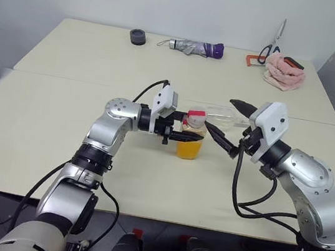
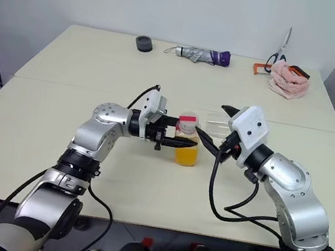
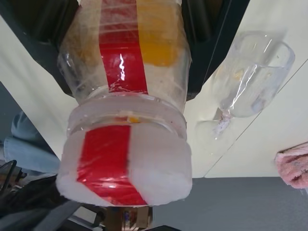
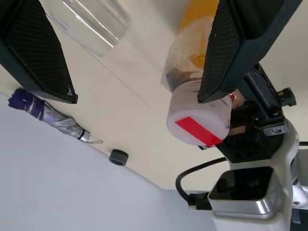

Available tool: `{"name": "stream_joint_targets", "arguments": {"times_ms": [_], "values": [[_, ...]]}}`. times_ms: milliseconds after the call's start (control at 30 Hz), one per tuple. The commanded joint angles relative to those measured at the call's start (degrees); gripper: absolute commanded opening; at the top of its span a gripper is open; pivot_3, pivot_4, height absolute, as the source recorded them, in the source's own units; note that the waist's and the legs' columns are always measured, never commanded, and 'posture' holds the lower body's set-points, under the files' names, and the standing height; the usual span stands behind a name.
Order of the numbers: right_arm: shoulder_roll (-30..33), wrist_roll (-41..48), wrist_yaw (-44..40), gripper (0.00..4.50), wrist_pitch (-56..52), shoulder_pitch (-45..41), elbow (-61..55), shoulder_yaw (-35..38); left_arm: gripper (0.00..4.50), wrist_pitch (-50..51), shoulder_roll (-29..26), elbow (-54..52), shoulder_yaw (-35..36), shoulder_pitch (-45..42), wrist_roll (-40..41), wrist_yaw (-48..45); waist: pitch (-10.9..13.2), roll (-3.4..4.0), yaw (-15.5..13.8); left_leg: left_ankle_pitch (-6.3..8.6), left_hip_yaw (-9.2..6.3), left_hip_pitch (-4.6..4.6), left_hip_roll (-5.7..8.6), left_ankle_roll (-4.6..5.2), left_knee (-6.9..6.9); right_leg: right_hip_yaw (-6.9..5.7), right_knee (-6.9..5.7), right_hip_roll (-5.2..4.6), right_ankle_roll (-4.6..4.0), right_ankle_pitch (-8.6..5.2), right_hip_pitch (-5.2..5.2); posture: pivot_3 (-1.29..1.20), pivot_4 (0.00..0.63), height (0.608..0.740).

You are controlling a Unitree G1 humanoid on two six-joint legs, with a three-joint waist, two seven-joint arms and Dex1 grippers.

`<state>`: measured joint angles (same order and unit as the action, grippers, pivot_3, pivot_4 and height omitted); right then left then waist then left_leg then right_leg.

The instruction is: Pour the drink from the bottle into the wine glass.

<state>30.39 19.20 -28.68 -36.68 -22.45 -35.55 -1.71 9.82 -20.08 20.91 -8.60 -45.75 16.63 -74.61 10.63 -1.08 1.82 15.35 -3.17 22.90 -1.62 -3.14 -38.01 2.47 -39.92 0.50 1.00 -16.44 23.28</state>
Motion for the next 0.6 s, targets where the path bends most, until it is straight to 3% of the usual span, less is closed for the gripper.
{"name": "stream_joint_targets", "arguments": {"times_ms": [33,367,600], "values": [[0.1,0.1,-0.1,4.25,1.1,-0.1,-1.1,0.8,2.02,-1.3,0.1,-1.7,0.5,-1.7,0.9,-0.8,0.0,0.0,0.0,0.0,0.0,0.0,0.0,0.0,0.0,0.0,0.0,0.0,0.0,0.0,0.0,0.0,0.15,0.74],[0.4,1.8,-1.3,4.25,0.1,0.1,-2.6,1.0,2.01,-1.5,0.0,-1.4,0.6,-1.8,0.8,-0.8,0.0,0.0,0.0,0.0,0.0,0.0,0.0,0.0,0.0,0.0,0.0,0.0,0.0,0.0,0.0,0.0,0.15,0.74],[1.1,8.8,-3.0,4.25,-3.2,1.1,-5.3,4.8,2.01,-1.5,0.0,-1.5,0.8,-1.8,0.9,-0.8,0.0,0.0,0.0,0.0,0.0,0.01,0.0,0.0,0.0,0.0,0.0,0.0,0.0,0.0,0.0,0.0,0.15,0.74]]}}
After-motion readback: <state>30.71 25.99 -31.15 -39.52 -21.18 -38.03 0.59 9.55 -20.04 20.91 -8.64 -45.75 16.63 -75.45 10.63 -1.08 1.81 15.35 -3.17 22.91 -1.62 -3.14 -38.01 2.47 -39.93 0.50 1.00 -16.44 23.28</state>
